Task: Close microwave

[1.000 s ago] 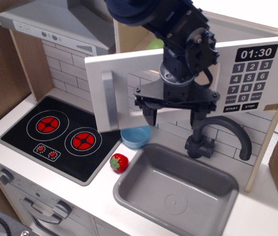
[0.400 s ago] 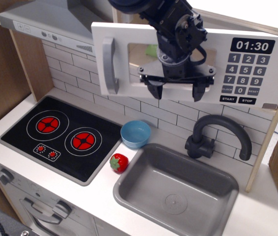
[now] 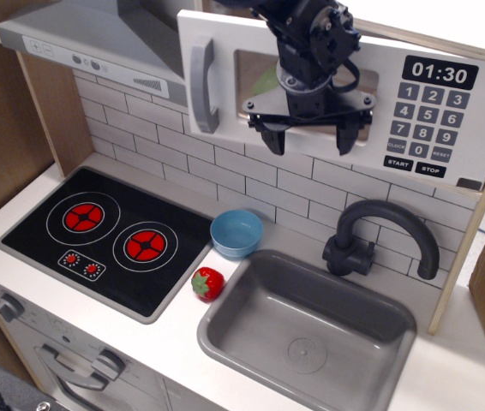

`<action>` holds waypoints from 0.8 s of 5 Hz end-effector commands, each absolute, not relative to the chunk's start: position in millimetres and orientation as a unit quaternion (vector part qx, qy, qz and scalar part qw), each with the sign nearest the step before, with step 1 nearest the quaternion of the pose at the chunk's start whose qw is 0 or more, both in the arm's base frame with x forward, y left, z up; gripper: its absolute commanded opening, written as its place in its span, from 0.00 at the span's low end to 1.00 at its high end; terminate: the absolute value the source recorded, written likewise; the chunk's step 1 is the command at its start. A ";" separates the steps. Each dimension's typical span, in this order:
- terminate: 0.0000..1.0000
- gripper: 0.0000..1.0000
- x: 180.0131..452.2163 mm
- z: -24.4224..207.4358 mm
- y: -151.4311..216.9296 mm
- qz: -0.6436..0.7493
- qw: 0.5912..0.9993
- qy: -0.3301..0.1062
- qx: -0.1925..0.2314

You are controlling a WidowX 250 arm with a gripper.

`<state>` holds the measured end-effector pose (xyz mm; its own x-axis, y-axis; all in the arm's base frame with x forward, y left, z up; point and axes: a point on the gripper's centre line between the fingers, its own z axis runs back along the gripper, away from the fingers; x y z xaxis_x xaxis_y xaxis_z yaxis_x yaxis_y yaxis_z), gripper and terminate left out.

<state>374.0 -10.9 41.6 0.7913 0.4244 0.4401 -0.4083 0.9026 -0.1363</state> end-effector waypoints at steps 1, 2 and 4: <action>0.00 1.00 391.0 61.3 -4.2 0.233 0.936 -0.262 -0.022; 0.00 1.00 395.0 62.7 -1.3 0.239 0.933 -0.267 -0.022; 0.00 1.00 402.5 64.0 3.5 0.249 0.930 -0.271 -0.024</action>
